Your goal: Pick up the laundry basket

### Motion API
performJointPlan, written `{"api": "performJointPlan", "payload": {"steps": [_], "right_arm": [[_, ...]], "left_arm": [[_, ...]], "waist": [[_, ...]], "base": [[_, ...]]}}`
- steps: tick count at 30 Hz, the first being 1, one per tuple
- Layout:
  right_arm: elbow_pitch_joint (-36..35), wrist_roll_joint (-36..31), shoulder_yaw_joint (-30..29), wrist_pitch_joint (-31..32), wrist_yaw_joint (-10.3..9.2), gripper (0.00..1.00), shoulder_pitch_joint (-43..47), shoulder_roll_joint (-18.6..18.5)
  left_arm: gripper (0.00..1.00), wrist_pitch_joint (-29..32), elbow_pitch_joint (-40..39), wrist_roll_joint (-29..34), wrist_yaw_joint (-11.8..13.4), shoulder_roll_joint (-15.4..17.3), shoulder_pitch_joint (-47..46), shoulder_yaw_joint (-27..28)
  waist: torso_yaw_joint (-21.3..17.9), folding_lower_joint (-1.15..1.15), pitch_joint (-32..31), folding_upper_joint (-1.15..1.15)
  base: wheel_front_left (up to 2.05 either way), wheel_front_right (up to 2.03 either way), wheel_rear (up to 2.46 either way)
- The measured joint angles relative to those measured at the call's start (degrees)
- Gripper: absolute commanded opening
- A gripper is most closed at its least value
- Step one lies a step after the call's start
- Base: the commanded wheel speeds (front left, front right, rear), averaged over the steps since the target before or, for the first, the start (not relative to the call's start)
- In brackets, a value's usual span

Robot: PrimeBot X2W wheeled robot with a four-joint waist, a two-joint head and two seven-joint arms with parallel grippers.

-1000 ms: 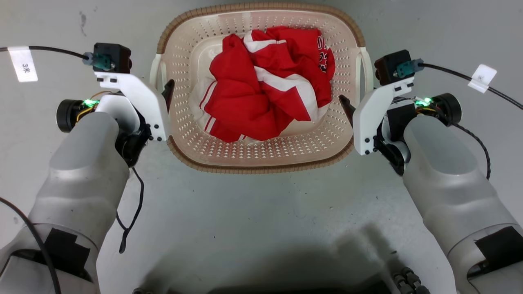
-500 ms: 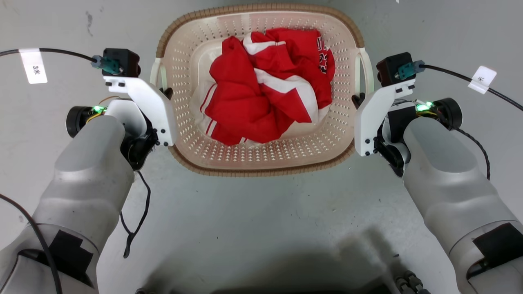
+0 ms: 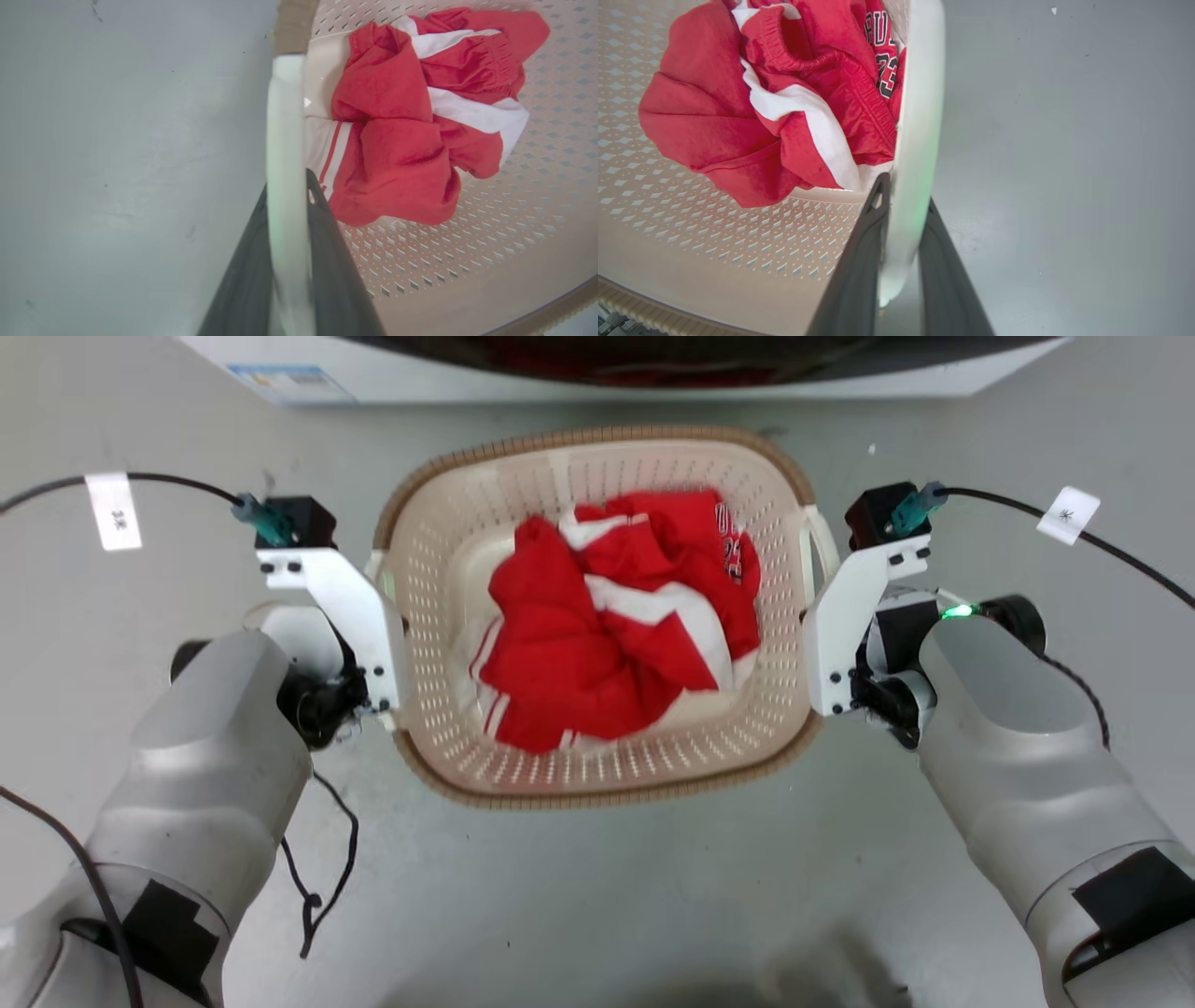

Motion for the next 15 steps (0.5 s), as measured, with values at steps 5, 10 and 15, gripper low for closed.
{"api": "performJointPlan", "payload": {"steps": [5,10,15], "right_arm": [[0.2,3.6,1.9,5.9,-0.01,0.0,1.8,-0.1],[0.2,7.1,3.5,11.1,-0.01,0.0,4.1,-0.1],[0.7,9.6,4.8,15.0,-0.01,0.0,5.8,-0.1]], "left_arm": [[0.0,4.5,0.5,-2.1,0.0,-0.2,1.6,-1.8],[0.0,8.4,0.6,-4.0,0.0,0.0,3.3,-3.4],[0.0,12.1,0.9,-5.9,0.0,-0.1,4.8,-4.5]], "waist": [[0.0,0.0,-5.4,0.0],[0.0,0.0,-11.3,0.0],[-0.2,-0.01,-17.1,0.0]], "base": [[0.0,0.0,0.0],[0.0,0.0,0.0],[0.0,0.0,0.0]]}}
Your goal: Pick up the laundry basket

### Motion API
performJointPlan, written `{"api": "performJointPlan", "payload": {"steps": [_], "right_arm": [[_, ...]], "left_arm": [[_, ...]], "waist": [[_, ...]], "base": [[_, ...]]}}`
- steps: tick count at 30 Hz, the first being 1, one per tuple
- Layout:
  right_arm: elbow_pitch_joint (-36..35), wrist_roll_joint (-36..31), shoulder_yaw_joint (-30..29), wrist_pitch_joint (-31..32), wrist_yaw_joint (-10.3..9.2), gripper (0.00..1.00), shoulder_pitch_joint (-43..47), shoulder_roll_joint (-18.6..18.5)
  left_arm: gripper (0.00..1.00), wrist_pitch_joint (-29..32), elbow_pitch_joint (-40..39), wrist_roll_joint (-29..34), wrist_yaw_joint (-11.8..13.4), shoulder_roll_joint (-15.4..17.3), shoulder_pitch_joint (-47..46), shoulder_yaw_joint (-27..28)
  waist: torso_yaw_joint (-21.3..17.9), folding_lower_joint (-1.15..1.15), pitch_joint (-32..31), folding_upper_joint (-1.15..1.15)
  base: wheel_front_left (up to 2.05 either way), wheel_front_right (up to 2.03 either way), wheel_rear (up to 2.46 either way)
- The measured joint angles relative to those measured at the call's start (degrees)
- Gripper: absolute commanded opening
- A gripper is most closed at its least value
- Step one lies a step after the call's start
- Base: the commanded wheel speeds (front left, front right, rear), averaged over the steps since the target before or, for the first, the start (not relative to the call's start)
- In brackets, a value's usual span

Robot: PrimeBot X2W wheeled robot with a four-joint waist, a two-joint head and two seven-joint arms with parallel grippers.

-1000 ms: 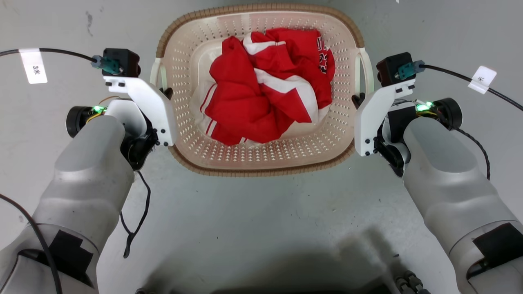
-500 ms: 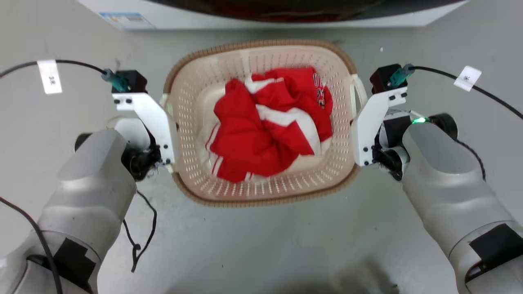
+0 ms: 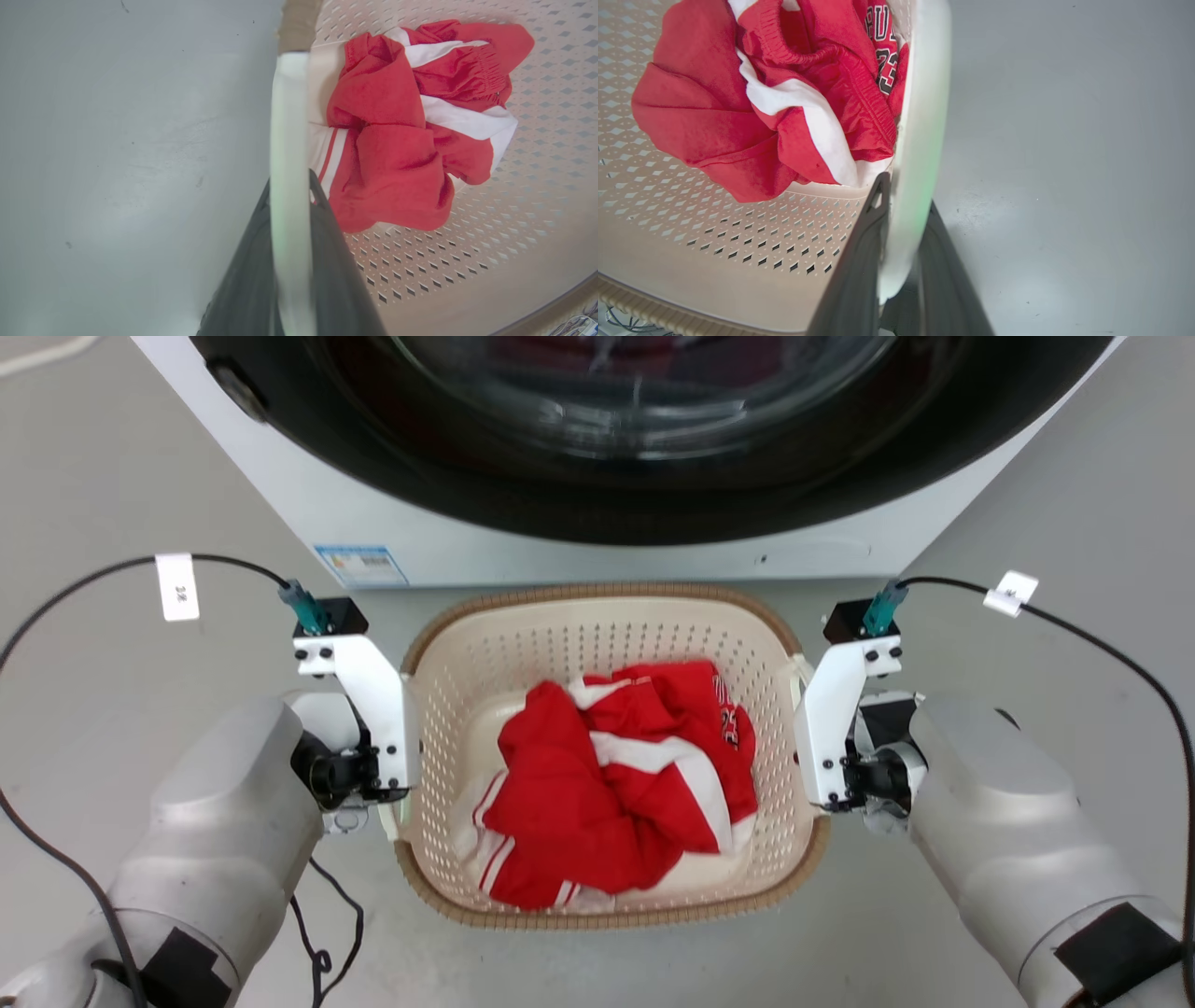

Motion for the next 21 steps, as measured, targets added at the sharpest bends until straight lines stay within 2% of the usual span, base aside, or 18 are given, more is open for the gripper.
{"api": "performJointPlan", "payload": {"steps": [7,21], "right_arm": [[1.1,3.2,1.9,4.9,0.0,0.0,3.3,-0.1],[2.2,5.7,3.9,7.7,0.0,0.0,7.8,-0.3]], "left_arm": [[0.0,4.5,0.9,-2.7,0.1,-1.0,3.5,-1.3],[0.0,8.7,3.3,-5.9,0.2,-2.8,8.6,-2.4]], "waist": [[-0.1,-0.01,-9.4,0.0],[0.1,-0.01,-22.3,0.0]], "base": [[0.0,0.0,0.0],[0.0,0.0,0.0]]}}
